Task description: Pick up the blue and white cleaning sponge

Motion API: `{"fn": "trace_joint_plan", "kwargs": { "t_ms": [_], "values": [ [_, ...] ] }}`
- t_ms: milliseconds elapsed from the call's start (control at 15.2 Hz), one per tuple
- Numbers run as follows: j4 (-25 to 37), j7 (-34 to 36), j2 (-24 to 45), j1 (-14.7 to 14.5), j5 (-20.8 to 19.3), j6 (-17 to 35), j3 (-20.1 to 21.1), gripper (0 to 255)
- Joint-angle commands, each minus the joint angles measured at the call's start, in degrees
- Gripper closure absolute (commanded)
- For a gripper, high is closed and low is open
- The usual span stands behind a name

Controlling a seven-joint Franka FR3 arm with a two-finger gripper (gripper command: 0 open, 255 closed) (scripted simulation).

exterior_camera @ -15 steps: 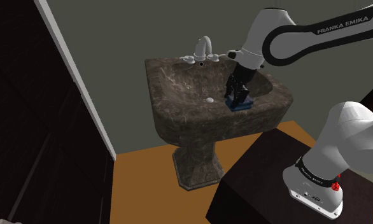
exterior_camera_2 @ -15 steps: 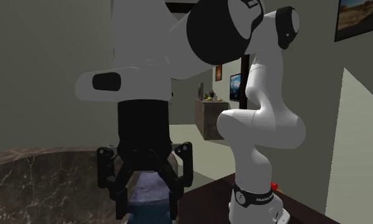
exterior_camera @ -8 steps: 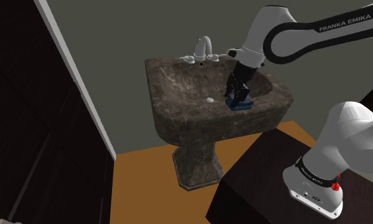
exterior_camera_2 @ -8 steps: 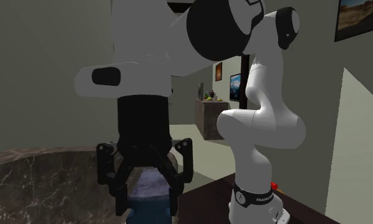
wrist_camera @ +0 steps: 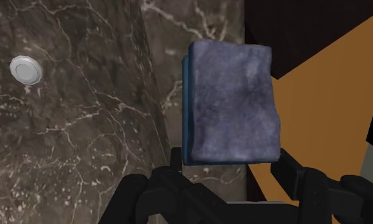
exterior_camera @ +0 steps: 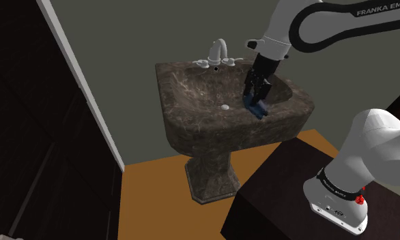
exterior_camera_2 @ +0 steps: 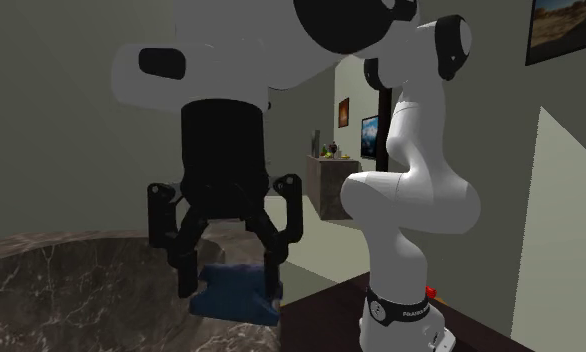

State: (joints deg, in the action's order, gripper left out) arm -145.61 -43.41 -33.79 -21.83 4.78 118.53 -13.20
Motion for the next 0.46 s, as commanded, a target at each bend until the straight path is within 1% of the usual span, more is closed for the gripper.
{"fn": "trace_joint_plan", "kwargs": {
  "t_ms": [0, 264, 396],
  "values": [
    [1.17, 0.3, -0.47, 0.05, -0.09, -1.63, 0.15, 255],
    [3.87, 0.88, -1.0, 0.04, -0.18, -4.81, 0.44, 255],
    [3.97, 0.9, -1.02, 0.04, -0.18, -4.93, 0.45, 255]
  ]
}}
